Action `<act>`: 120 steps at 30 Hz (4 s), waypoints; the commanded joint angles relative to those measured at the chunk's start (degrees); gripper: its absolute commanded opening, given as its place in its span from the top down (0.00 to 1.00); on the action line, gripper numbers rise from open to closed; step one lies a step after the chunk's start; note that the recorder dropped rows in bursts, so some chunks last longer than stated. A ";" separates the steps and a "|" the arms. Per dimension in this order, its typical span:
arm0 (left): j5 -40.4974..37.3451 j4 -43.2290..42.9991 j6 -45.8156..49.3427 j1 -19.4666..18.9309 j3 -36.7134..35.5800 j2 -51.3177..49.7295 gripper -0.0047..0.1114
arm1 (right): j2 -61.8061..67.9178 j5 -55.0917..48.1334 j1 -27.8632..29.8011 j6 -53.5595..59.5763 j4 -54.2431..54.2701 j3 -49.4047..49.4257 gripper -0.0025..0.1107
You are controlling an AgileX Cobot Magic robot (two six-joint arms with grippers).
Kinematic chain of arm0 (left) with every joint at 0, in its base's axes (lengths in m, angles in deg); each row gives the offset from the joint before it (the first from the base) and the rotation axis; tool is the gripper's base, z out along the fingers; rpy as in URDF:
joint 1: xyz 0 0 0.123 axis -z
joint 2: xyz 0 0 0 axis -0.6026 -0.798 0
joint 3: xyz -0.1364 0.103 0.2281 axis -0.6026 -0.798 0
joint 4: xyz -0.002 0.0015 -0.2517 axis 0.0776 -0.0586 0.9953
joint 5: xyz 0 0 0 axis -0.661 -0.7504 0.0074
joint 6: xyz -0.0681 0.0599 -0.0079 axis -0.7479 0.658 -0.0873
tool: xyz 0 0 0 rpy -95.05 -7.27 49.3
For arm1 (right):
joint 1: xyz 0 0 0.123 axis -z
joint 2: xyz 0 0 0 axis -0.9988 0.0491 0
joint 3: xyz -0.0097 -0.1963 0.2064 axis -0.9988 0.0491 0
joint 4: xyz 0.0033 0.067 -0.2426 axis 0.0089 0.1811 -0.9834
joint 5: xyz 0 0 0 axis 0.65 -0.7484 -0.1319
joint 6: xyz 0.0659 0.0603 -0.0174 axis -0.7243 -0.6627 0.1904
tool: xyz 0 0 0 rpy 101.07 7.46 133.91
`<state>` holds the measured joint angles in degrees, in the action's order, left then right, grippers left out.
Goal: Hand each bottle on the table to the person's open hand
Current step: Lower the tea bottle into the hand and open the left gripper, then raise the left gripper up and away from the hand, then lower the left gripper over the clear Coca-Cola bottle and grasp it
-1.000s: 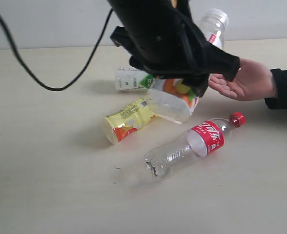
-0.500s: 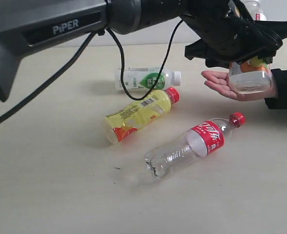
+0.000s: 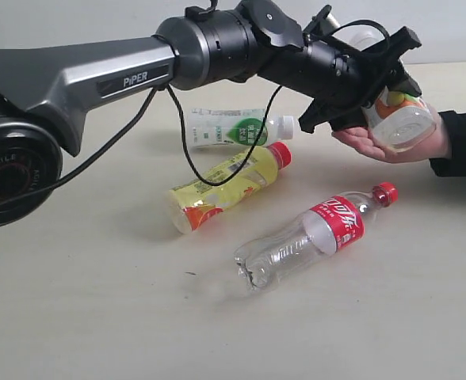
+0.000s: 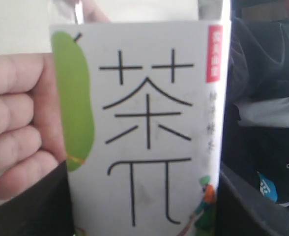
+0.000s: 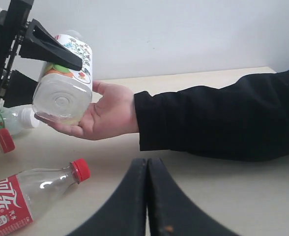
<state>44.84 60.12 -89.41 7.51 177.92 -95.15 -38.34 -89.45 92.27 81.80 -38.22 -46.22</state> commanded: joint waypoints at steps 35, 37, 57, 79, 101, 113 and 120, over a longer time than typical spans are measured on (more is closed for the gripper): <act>3.92 3.50 2.37 -0.07 0.72 -3.14 0.32 | -0.27 0.31 0.32 0.29 0.13 0.28 0.98; 3.57 3.50 2.37 -0.07 0.72 -3.14 0.29 | -0.27 0.31 0.32 0.29 0.13 0.28 0.98; -4.71 1.64 3.86 -0.66 0.72 0.42 0.29 | -0.27 0.31 0.32 0.29 0.13 0.28 0.98; -24.19 -20.01 5.77 -1.04 0.72 17.47 0.30 | -0.27 0.31 0.32 0.29 0.13 0.28 0.98; -35.37 -49.27 6.28 11.53 0.72 28.78 0.83 | -0.27 0.31 0.32 0.29 0.13 0.28 0.98; -35.37 -49.27 6.32 11.53 0.72 28.78 0.95 | -0.27 0.31 0.32 0.29 0.13 0.28 0.98; -35.37 -46.46 11.52 11.53 -6.75 27.96 0.95 | -0.27 0.31 0.32 0.29 0.13 0.28 0.98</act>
<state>9.37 13.39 -79.44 18.84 174.39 -66.82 -38.34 -89.45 92.27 81.80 -38.22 -46.22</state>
